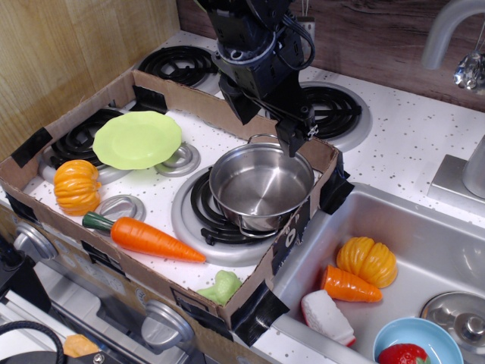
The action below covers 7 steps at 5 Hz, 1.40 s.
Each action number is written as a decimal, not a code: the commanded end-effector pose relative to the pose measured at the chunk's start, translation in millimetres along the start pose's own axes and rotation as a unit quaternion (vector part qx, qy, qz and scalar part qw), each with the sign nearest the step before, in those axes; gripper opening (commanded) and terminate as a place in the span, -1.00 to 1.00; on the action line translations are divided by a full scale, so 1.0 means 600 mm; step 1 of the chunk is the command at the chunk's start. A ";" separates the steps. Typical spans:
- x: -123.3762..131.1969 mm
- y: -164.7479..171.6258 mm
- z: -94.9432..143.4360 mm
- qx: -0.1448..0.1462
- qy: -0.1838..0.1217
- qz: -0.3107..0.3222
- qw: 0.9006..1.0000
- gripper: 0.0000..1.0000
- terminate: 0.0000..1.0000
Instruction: Put carrot on plate
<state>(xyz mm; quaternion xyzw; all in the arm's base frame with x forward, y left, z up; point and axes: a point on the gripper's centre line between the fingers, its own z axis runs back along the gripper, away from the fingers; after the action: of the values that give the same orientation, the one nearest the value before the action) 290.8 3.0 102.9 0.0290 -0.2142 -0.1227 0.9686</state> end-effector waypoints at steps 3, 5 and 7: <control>-0.030 0.020 0.050 -0.022 0.004 -0.119 0.993 1.00 -1.00; -0.110 0.051 0.045 -0.068 0.009 -0.259 0.964 1.00 -1.00; -0.173 0.064 0.001 -0.092 0.032 -0.332 0.938 1.00 -1.00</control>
<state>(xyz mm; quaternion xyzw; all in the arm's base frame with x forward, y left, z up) 200.8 58.9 58.4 0.0023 -0.1391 -0.4558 0.8791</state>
